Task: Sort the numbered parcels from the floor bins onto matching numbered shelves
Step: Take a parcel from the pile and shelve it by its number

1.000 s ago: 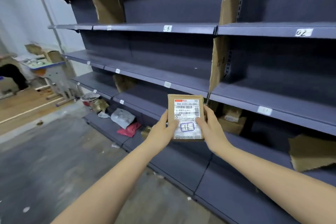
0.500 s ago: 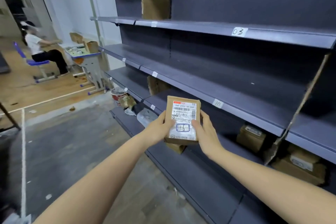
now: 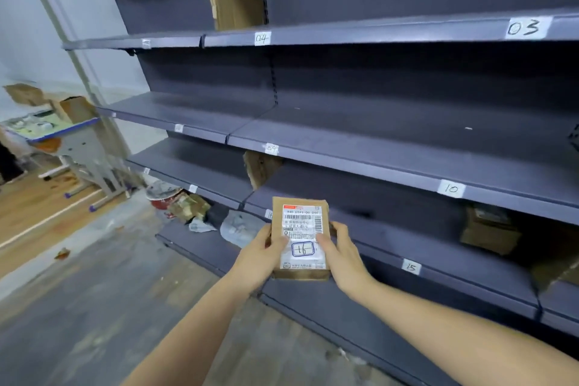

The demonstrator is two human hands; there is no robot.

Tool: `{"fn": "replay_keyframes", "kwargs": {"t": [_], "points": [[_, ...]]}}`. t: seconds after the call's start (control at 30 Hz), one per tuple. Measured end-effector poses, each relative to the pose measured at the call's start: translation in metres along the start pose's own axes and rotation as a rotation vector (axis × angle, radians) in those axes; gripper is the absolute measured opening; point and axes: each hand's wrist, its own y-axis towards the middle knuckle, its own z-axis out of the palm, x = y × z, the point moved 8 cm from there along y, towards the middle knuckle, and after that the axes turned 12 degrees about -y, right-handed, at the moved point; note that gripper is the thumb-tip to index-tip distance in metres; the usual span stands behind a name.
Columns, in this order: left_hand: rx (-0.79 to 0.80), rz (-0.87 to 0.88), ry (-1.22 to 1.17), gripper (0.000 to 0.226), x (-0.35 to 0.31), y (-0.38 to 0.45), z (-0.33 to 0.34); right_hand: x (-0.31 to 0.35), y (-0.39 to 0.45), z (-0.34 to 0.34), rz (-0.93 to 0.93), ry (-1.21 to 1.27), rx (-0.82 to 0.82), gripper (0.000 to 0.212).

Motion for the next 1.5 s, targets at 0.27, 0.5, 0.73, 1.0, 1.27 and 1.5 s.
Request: {"fn": "replay_keyframes", "kwargs": {"t": [0.27,0.5,0.73,1.0,1.27,1.5], "points": [[0.037,-0.048,-0.044,0.022,0.050,0.108,-0.062,-0.011,0.084,0.072,0.246,0.051,-0.125,0.021],[0.179,-0.047,-0.038,0.019,0.085,0.229,-0.076,-0.024,0.182,0.111,0.330,0.025,-0.182,0.028],[0.304,-0.068,-0.002,0.023,0.105,0.327,-0.082,-0.045,0.265,0.134,0.361,0.019,-0.202,0.025],[0.312,0.053,0.064,0.043,0.129,0.459,-0.059,-0.080,0.354,0.151,0.362,-0.012,-0.291,0.031],[0.191,0.027,-0.165,0.048,0.157,0.554,-0.032,-0.117,0.443,0.160,0.238,-0.107,-0.372,0.052],[0.114,0.055,-0.237,0.048,0.157,0.614,-0.005,-0.136,0.507,0.145,0.301,-0.134,-0.447,0.050]]}}
